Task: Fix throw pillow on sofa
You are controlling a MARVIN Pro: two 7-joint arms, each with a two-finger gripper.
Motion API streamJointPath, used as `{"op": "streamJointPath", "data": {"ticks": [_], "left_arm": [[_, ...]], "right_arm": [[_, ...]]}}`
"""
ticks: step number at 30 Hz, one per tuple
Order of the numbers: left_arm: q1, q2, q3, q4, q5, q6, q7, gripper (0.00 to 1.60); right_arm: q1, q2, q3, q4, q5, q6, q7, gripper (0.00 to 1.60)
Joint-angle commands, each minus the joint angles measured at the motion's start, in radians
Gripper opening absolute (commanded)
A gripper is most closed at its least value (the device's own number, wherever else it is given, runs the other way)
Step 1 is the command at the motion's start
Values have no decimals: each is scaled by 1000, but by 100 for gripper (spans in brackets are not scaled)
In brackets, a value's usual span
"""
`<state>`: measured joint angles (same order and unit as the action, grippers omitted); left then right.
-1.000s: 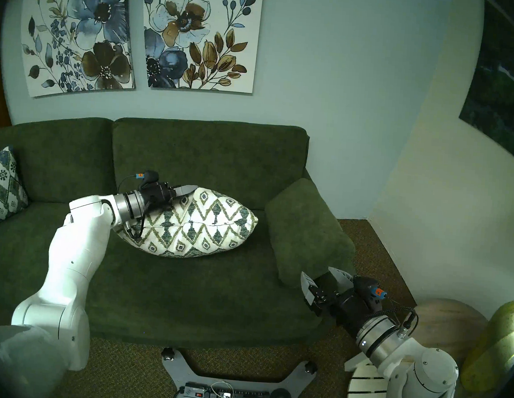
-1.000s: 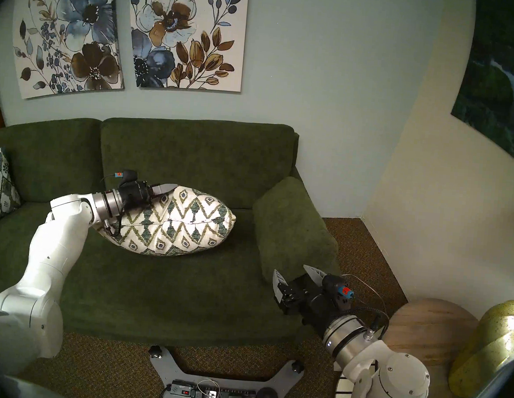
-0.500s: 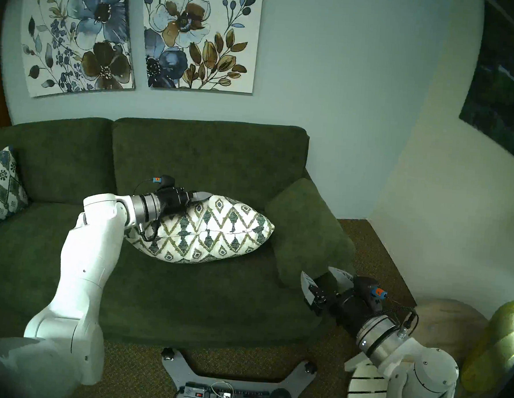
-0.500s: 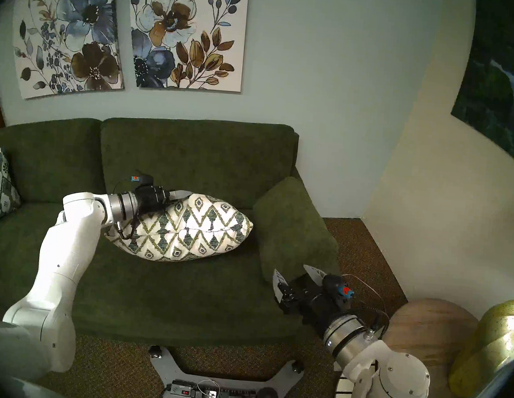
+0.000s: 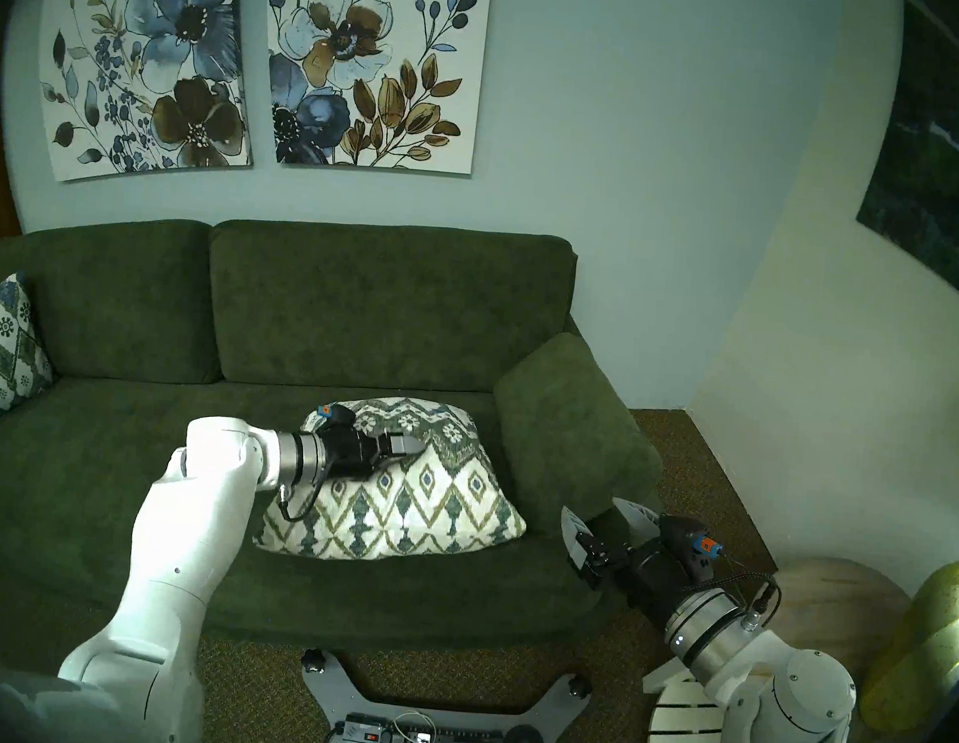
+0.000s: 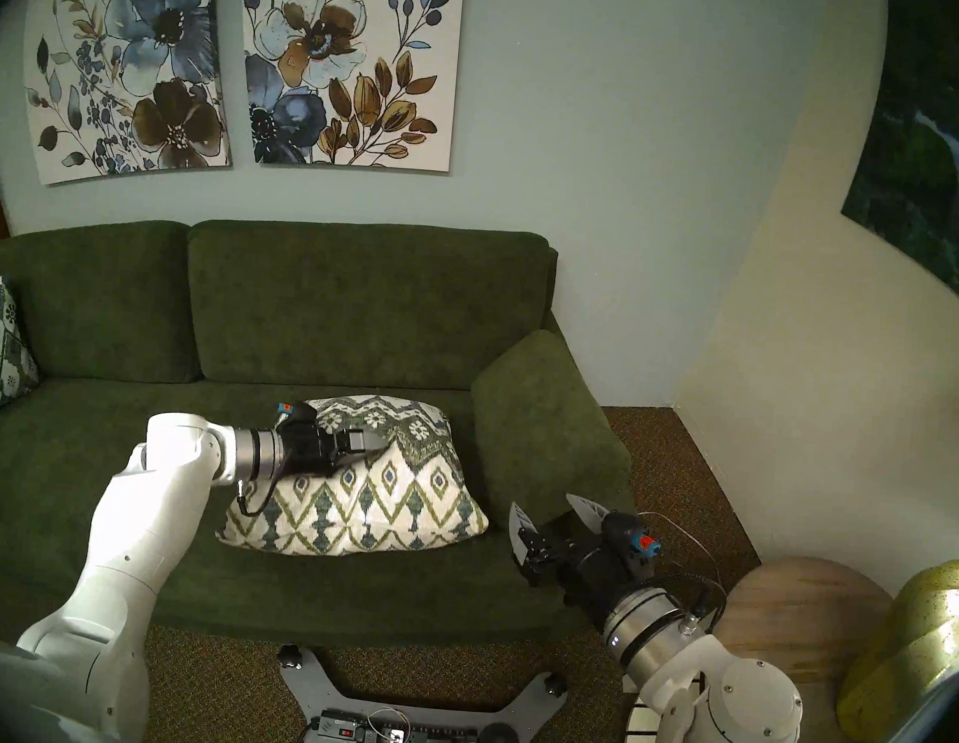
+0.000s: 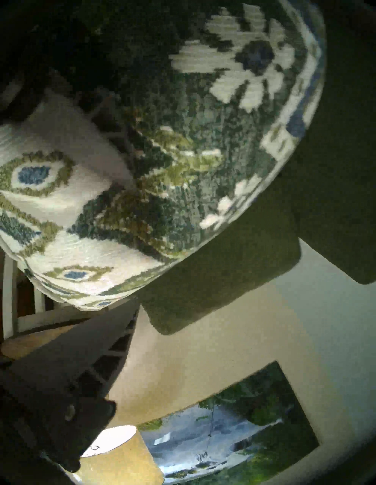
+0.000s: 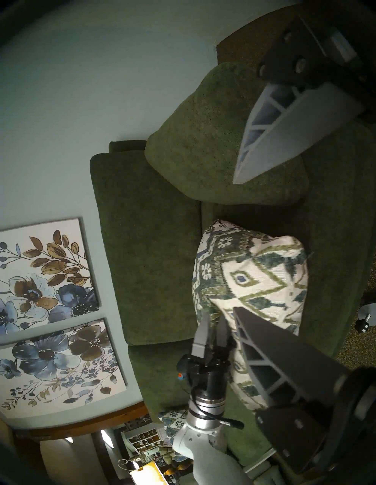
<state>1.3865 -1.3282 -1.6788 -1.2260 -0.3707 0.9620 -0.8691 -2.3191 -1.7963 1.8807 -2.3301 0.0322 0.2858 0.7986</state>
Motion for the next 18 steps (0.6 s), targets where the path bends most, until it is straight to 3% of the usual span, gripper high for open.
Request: {"op": "streamJointPath", "data": {"ticks": [1,11,18], "left_arm": [[119,24,15,-6,26,-13,-13,160],[226,72,28,-54,22,-56,-51,160],[320,99,-22,-190,-3,-98,-98,160]], "right_arm": [[2,1,2,-14,-1,-1,-1,160],[1,0,2,-15,-1,-1,-1,160],[0,0,1,-17,-2,-1,-2,160]]}}
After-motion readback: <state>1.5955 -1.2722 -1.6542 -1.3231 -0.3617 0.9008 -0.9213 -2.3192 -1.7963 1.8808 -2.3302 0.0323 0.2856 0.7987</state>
